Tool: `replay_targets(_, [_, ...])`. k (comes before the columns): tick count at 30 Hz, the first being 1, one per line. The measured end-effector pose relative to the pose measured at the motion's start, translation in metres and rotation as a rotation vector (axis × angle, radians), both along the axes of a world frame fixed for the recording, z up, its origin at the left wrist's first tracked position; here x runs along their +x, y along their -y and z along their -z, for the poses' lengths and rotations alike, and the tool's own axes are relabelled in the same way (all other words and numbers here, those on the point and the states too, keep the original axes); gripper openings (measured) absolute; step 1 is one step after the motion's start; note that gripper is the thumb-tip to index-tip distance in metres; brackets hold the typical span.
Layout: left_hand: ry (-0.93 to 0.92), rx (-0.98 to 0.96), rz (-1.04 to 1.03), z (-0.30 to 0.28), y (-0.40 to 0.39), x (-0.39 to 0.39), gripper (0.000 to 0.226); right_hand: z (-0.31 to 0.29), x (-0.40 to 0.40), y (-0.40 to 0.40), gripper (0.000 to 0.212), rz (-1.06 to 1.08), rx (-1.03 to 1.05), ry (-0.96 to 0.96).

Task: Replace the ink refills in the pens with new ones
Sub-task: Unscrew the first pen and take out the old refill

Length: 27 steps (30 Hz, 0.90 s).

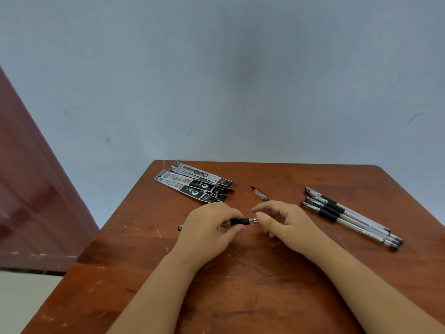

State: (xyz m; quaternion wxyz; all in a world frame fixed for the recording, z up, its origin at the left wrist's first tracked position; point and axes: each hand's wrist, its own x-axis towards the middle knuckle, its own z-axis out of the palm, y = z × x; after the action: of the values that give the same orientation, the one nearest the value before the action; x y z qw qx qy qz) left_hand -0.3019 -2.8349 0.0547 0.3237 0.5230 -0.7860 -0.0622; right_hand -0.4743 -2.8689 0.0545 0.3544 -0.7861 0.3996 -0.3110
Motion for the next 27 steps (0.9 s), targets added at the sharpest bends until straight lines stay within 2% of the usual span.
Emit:
replay_targets(4, [0.015, -0.009, -0.003, 0.000, 0.000, 0.000, 0.021, -0.002, 0.000, -0.001, 0.025, -0.014, -0.021, -0.051])
replay_targets(7, [0.018, -0.010, -0.017, -0.001, 0.000, 0.000, 0.021, -0.003, -0.001, -0.001, 0.022, 0.015, -0.038, -0.039])
replay_targets(13, [0.012, 0.013, -0.081, -0.002, 0.001, 0.000, 0.018, -0.005, -0.014, 0.006, 0.022, 0.266, -0.153, 0.050])
replay_targets(15, [0.019, 0.026, -0.110, -0.001, 0.002, 0.000, 0.019, -0.002, -0.015, 0.013, 0.013, 0.363, -0.225, 0.003])
replay_targets(17, [0.026, 0.046, -0.119, -0.001, 0.002, 0.000, 0.019, 0.002, -0.012, 0.019, 0.019, 0.412, -0.290, -0.097])
replay_targets(20, [0.020, 0.052, -0.108, 0.000, 0.001, -0.002, 0.020, 0.011, -0.004, 0.025, 0.017, 0.374, -0.424, -0.339])
replay_targets(22, [0.032, 0.056, -0.093, 0.001, 0.000, -0.003, 0.020, 0.016, -0.003, 0.028, 0.013, 0.368, -0.506, -0.410])
replay_targets(27, [0.036, 0.039, -0.070, 0.004, 0.002, -0.004, 0.021, 0.015, -0.003, 0.028, 0.022, 0.377, -0.454, -0.494])
